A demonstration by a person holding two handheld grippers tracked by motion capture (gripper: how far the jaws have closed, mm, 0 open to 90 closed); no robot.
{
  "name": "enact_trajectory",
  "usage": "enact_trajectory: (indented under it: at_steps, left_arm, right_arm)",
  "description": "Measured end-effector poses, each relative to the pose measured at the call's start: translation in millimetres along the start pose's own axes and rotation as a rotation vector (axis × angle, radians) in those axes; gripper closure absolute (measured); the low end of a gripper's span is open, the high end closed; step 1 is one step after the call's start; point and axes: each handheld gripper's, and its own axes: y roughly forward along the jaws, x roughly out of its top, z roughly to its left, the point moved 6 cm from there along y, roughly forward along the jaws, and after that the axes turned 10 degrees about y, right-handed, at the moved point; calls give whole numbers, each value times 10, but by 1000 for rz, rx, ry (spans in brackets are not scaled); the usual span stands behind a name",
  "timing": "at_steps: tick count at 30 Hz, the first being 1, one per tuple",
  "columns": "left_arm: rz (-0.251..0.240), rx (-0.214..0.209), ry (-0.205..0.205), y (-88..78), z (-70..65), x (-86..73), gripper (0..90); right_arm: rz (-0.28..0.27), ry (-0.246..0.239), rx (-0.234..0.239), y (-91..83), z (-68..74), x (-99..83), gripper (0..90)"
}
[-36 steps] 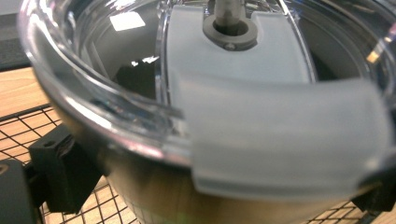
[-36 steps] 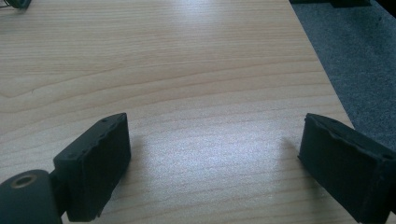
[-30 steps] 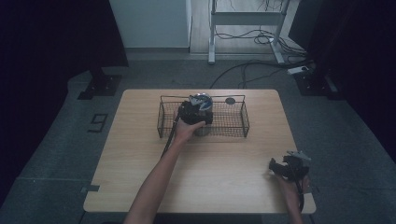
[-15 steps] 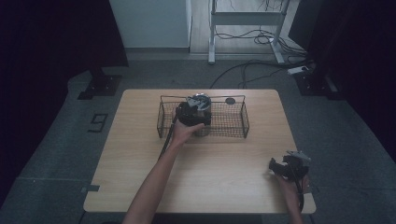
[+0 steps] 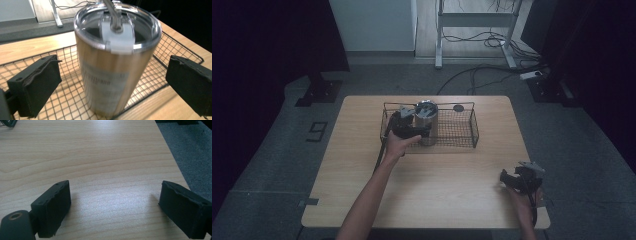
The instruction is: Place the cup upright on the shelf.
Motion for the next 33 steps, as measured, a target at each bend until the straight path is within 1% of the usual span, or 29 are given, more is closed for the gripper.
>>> enact_trajectory:
  at_steps: [2,5,10,13,15,18,21,24,27,31,33]
  left_arm:
    - [8,-11,1,-42,-1,-42,1]
    - [-2,-26,-5,-112,-19,-99,1]
    - [-7,-38,10,-237,-73,-197,1]
    - [-14,-65,13,-327,-117,-269,0]
    - [-18,-71,16,-389,-129,-326,1]
    - [-7,-83,22,-480,-143,-423,3]
    - [5,-81,31,-556,-155,-526,4]
    - [1,-81,42,-641,-171,-617,9]
    - [3,-96,49,-726,-195,-710,9]
    - [14,-111,34,-835,-203,-875,10]
    - [20,-106,27,-879,-177,-970,11]
  right_arm:
    - [0,0,0,0,0,-1,104]
    - [-1,1,0,-1,3,0,107]
    - [0,0,1,-1,7,2,112]
    - [0,-1,2,2,10,5,115]
    - [-2,-1,2,5,11,6,115]
    - [-1,-2,2,2,11,5,115]
    - [-2,-4,1,2,11,6,116]
    - [-4,-2,1,3,13,5,117]
    - [-4,-2,1,2,13,5,117]
    - [-4,-2,1,2,13,5,118]
    - [-5,-3,1,2,13,5,118]
